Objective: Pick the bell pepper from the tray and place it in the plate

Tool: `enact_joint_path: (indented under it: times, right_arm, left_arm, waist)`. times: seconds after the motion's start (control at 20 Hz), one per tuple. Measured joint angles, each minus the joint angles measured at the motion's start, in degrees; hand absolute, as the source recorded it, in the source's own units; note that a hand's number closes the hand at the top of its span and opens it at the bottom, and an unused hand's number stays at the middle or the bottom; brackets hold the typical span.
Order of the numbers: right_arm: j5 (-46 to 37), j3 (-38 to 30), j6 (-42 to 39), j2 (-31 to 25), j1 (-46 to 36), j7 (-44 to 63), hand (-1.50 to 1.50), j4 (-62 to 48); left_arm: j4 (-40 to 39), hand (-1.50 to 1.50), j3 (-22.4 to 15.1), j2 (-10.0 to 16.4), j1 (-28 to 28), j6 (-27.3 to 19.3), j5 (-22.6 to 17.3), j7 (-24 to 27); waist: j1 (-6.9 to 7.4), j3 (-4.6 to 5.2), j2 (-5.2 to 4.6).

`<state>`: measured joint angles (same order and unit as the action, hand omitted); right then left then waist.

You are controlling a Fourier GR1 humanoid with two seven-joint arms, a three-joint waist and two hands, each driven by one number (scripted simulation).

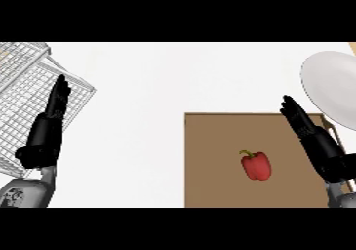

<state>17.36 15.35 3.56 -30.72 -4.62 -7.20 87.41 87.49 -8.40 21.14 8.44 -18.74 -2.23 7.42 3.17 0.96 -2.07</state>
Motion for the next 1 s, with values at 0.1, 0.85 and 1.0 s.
enact_joint_path:
  times: [0.1, 0.85, 1.0]
  right_arm:
    - [1.25, -1.34, -2.28, -0.78, -2.23, -0.29, 1.50, 0.33]
    - [2.34, -17.58, -5.42, -2.31, -11.70, -20.04, -1.50, -6.80]
    - [1.57, -18.78, -8.99, -3.86, -10.58, -22.88, -1.50, -8.35]
  left_arm:
    - [-1.36, 0.00, 0.27, -0.55, -2.09, 0.86, -1.34, -0.78]
    - [-6.44, 0.00, -2.90, -7.61, -6.07, 8.13, -11.09, -13.79]
    - [-5.66, 0.00, -2.29, -7.38, -6.38, 8.90, -11.63, -15.40]
  waist:
    - [-0.91, -0.40, 0.76]
    - [-2.88, -1.31, 2.13]
    - [-2.97, -1.33, 2.25]
